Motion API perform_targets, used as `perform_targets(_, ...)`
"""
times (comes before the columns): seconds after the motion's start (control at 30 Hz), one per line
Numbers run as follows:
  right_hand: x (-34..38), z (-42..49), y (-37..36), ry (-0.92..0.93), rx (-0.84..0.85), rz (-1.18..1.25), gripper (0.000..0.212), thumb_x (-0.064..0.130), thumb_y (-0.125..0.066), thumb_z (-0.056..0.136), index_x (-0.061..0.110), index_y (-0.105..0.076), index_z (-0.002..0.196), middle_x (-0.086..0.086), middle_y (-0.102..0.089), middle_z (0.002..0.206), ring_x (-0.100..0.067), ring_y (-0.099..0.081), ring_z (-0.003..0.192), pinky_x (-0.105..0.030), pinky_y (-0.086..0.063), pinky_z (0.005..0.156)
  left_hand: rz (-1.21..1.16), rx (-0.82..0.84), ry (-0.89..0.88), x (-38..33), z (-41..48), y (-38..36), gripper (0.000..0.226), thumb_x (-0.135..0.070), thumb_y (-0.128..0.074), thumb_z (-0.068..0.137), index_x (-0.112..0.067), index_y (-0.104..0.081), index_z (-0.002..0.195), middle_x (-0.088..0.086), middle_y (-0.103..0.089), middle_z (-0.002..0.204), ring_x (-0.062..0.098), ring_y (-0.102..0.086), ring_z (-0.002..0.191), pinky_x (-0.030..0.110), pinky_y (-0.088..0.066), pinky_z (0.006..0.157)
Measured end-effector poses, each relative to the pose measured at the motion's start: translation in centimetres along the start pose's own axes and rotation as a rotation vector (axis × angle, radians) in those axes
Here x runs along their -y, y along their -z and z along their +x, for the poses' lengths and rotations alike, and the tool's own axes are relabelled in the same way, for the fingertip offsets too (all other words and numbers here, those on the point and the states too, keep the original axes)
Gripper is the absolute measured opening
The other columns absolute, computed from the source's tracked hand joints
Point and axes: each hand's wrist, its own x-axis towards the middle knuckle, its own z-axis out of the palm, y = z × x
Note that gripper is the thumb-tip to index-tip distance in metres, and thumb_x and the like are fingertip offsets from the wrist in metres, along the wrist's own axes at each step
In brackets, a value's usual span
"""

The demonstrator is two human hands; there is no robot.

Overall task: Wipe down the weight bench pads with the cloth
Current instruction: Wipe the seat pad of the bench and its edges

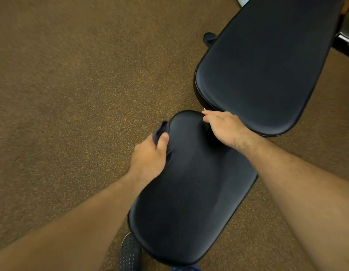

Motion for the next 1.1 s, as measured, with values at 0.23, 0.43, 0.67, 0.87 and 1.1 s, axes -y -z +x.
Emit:
perform_targets(0.23, -0.4, 0.3, 0.1, 0.019, 0.015, -0.02, 0.045, 0.039, -0.038, 0.098, 0.037, -0.05, 0.141, 0.014, -0.042, 0.15, -0.013, -0.032, 0.14, -0.032, -0.022, 0.112, 0.048, 0.039, -0.063, 0.0, 0.2, 0.1, 0.051, -0.058, -0.034, 0.097, -0.02, -0.056, 0.125, 0.002, -0.063, 0.105, 0.024, -0.058, 0.096, 0.032, -0.043, 0.085)
perform_targets(0.43, 0.0, -0.3, -0.4, -0.002, -0.033, -0.065, 0.047, 0.04, -0.035, 0.097, 0.039, -0.046, 0.143, 0.011, -0.041, 0.151, -0.017, -0.032, 0.14, -0.036, -0.024, 0.114, 0.01, 0.059, -0.007, 4.2, -3.8, 1.3, 0.055, -0.058, -0.035, 0.096, -0.02, -0.059, 0.126, 0.002, -0.067, 0.108, 0.023, -0.062, 0.1, 0.034, -0.046, 0.089)
perform_targets(0.67, 0.0, -1.4, -0.9, -0.035, -0.027, -0.053, 0.051, 0.047, -0.031, 0.096, 0.044, -0.037, 0.146, 0.014, -0.032, 0.155, -0.016, -0.024, 0.144, -0.042, -0.016, 0.118, 0.04, 0.047, -0.028, 3.7, -4.5, 1.6, 0.05, -0.058, -0.035, 0.096, -0.023, -0.056, 0.127, -0.001, -0.067, 0.105, 0.022, -0.063, 0.098, 0.036, -0.049, 0.088)
perform_targets(0.87, -0.1, -0.9, -0.6, -0.059, -0.004, 0.111, 0.048, 0.048, -0.037, 0.097, 0.042, -0.043, 0.144, 0.014, -0.035, 0.154, -0.013, -0.028, 0.142, -0.035, -0.018, 0.115, 0.274, -0.014, -0.294, -1.2, -0.8, -1.2, 0.062, -0.05, -0.032, 0.1, -0.022, -0.018, 0.154, 0.009, -0.023, 0.158, 0.029, -0.025, 0.143, 0.039, -0.022, 0.116)
perform_targets(1.1, -0.3, -1.1, -0.3, -0.025, 0.03, 0.13, 0.047, 0.044, -0.037, 0.099, 0.039, -0.042, 0.145, 0.011, -0.035, 0.155, -0.013, -0.028, 0.143, -0.033, -0.018, 0.115, 0.633, 0.023, -0.575, 1.9, -3.6, -1.1, 0.071, -0.058, -0.014, 0.091, -0.026, -0.008, 0.155, 0.01, 0.0, 0.163, 0.038, 0.004, 0.148, 0.052, -0.003, 0.119)
